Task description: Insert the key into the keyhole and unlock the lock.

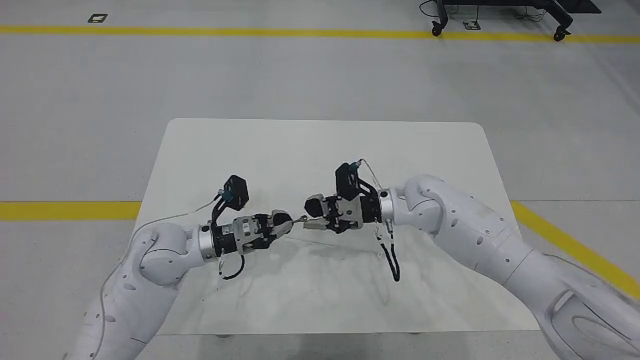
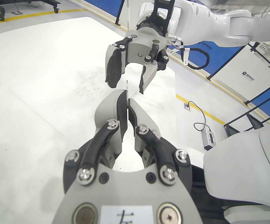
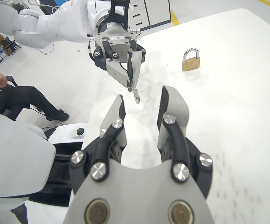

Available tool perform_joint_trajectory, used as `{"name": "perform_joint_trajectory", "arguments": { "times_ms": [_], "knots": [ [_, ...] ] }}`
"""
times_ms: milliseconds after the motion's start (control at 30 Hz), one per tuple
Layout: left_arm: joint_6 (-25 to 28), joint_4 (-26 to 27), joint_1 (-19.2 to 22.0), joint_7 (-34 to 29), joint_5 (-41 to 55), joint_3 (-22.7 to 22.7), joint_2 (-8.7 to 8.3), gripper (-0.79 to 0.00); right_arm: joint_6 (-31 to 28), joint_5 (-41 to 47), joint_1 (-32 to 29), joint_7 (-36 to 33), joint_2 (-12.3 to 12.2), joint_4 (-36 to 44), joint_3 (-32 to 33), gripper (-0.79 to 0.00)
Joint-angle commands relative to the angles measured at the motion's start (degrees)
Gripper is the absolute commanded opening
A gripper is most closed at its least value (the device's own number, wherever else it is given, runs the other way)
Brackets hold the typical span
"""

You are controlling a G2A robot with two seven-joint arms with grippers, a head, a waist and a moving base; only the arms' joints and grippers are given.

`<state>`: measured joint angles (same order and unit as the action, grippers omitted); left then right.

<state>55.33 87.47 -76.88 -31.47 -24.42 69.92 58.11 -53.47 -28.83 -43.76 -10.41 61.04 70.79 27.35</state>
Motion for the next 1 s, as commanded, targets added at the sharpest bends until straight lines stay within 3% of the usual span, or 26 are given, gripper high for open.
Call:
{"name": "perform_joint_trajectory", "arguments": {
  "times_ms": [0,200,267,300,600,633,700,967],
  "knots": [
    [0.04,0.07,-0.06,0.47,-0.35,-0.12,-0.04,-0.785,0.0,0.17,-0.18,-0.66,0.19,0.16,0.1,-0.431],
    [-0.13,0.46,-0.27,1.4,-1.32,-0.63,-0.15,-0.785,-0.44,0.59,-0.61,-2.15,0.87,0.06,0.45,-0.465],
    [-0.21,0.53,-0.31,1.68,-1.52,-0.75,-0.2,-0.785,-0.72,0.58,-0.72,-2.45,1.05,-0.06,0.66,-0.61],
    [-0.24,0.58,-0.34,1.89,-1.55,-0.8,-0.22,-0.785,-0.85,0.69,-0.83,-2.42,1.12,-0.18,0.84,-0.773],
    [-0.73,0.92,-0.55,3.04,-2.38,-0.97,-0.47,-0.785,-2.12,0.62,-1.77,-2.69,1.5,-0.84,2.56,-0.785],
    [-0.9,0.87,-0.57,3.21,-2.39,-0.92,-0.49,-0.61,-2.28,0.58,-1.87,-2.76,1.52,-0.87,2.76,-0.785],
    [-1.28,0.83,-0.59,3.54,-2.38,-0.79,-0.56,0.0,-2.48,0.41,-2.02,-2.79,1.52,-1.05,3.3,-0.785],
    [-3.36,1.37,-1.95,8.13,-1.21,3.18,-1.09,0.0,-4.11,-2.41,-4.02,3.8,-0.55,-3.51,11.54,-0.785]
  ]
}}
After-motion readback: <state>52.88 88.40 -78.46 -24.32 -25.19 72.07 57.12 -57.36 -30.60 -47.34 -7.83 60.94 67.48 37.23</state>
